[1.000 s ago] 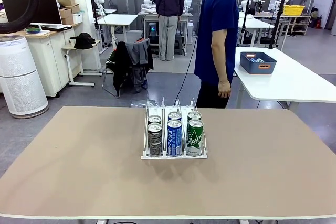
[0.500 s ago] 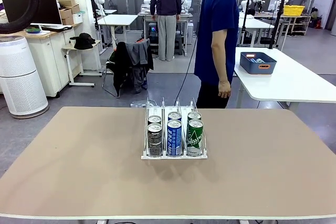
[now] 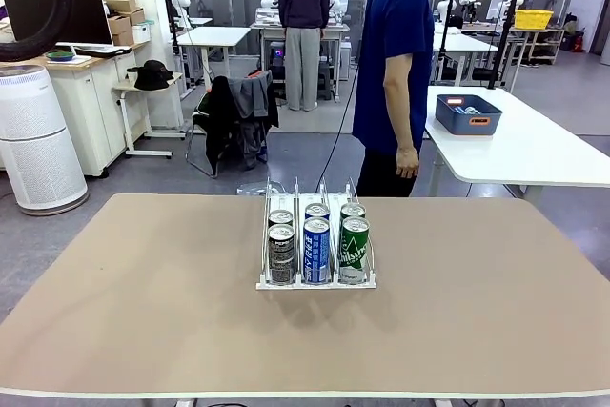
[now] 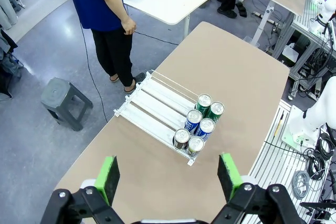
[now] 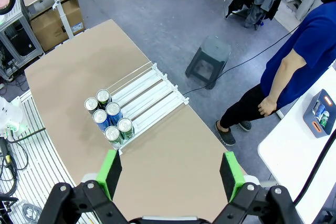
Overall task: Fill the beverage cans into the dispenser.
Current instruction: Pick up the Pepsi coke handed by the human.
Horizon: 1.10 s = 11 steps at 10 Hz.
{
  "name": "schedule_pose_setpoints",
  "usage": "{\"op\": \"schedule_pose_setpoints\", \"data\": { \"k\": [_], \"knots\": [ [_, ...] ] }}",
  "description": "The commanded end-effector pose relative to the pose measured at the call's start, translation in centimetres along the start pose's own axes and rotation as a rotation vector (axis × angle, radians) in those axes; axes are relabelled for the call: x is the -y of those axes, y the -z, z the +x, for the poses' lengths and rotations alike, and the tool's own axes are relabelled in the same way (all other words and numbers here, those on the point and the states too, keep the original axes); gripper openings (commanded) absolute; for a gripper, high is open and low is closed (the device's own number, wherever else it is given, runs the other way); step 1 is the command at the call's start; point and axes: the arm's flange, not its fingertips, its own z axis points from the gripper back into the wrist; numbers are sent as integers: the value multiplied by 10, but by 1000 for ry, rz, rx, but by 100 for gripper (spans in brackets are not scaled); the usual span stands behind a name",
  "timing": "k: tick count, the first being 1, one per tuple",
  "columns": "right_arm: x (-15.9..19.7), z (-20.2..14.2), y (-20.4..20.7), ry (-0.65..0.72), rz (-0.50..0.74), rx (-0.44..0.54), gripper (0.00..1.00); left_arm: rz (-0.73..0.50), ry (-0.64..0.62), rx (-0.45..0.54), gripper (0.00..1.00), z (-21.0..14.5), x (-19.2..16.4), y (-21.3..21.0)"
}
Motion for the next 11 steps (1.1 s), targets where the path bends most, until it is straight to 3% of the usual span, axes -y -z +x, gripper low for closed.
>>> {"op": "schedule_pose_setpoints", "data": {
  "k": [1, 11],
  "knots": [
    [-1, 1, 0, 0, 8, 1, 100, 5, -2, -3, 100, 0, 0, 0],
    [-1, 1, 0, 0, 8, 1, 100, 5, -2, -3, 100, 0, 0, 0]
  ]
}}
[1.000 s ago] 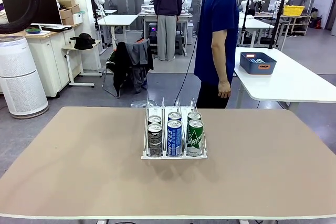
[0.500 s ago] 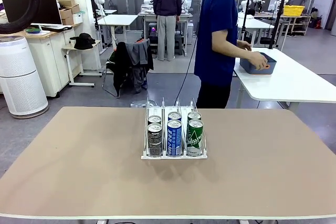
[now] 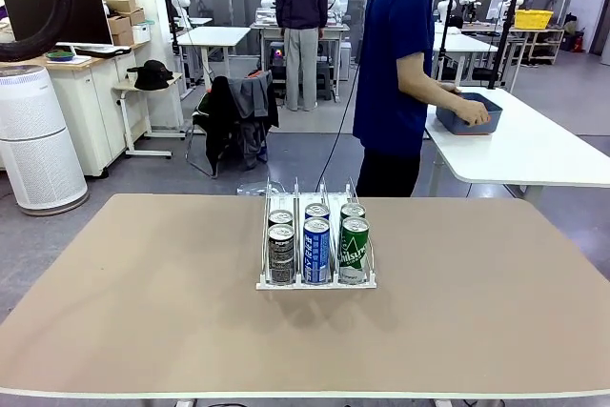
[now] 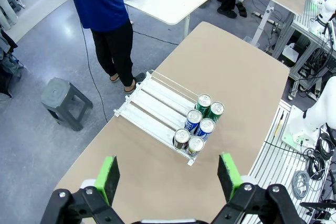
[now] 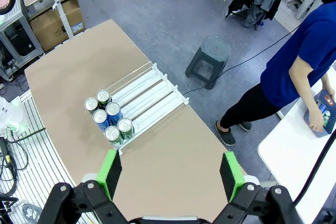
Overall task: Fill the beverage cans into the dispenser.
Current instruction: Pick up the Pepsi coke handed by the human.
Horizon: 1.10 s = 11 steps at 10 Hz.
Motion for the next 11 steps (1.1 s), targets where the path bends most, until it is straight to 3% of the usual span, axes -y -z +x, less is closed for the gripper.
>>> {"op": "schedule_pose_setpoints", "data": {
  "k": [1, 11],
  "knots": [
    [-1, 1, 0, 0, 8, 1, 100, 5, -2, -3, 100, 0, 0, 0],
    [-1, 1, 0, 0, 8, 1, 100, 5, -2, -3, 100, 0, 0, 0]
  ]
}}
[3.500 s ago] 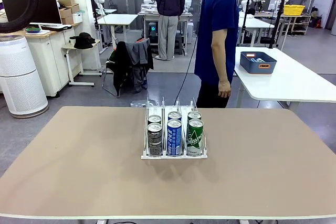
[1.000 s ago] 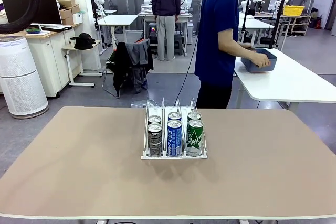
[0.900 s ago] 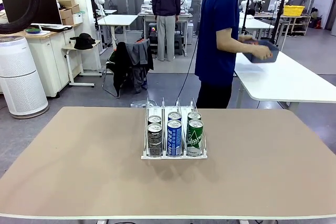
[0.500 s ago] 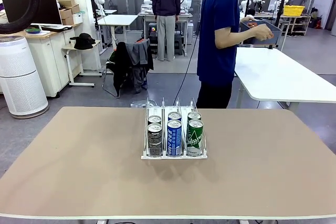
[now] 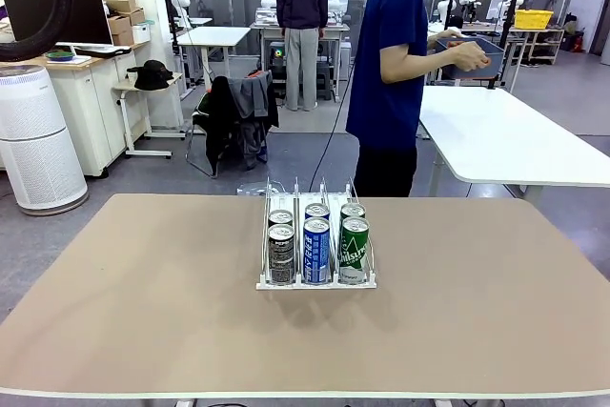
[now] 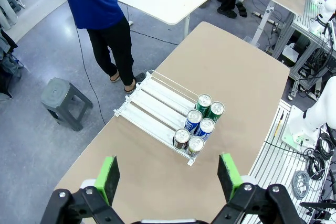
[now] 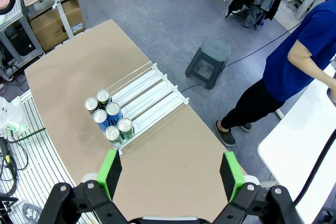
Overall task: Fill the beverage cans into the dispenser.
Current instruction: Pick up the Pepsi coke handed by the human.
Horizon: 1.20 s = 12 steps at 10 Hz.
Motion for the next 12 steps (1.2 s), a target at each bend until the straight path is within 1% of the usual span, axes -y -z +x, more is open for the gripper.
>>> {"op": "schedule_pose_setpoints", "data": {
  "k": [1, 12],
  "knots": [
    [-1, 1, 0, 0, 8, 0, 100, 5, -2, -3, 100, 0, 0, 0],
    [-1, 1, 0, 0, 8, 0, 100, 5, -2, -3, 100, 0, 0, 0]
  ]
}}
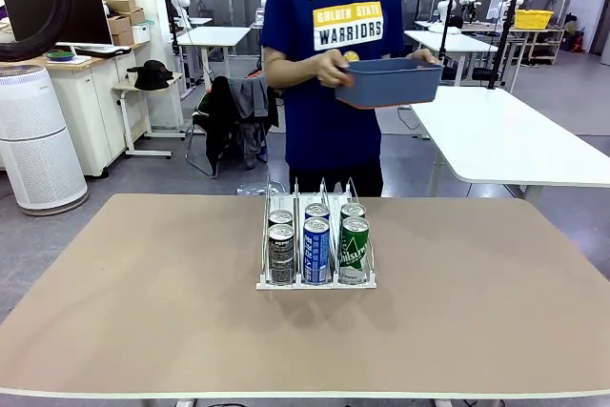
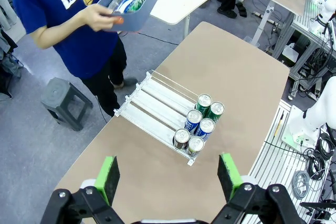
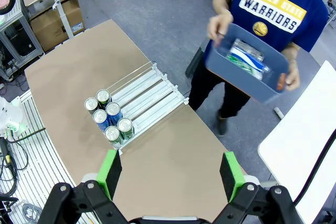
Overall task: Fill the beverage cans into the dispenser.
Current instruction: Pick up the Pepsi coke handed by the human.
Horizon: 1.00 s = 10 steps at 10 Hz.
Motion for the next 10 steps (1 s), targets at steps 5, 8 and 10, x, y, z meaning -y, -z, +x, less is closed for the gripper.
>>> {"op": "schedule_pose_setpoints", "data": {
  "k": [5, 8, 10],
  "knots": [
    [-1, 1, 0, 0, 8, 0, 100, 5, -2, -3, 100, 0, 0, 0],
    [-1, 1, 0, 0, 8, 0, 100, 5, -2, -3, 100, 0, 0, 0],
    [-1, 1, 0, 0, 8, 0, 100, 5, -2, -3, 100, 0, 0, 0]
  ]
}}
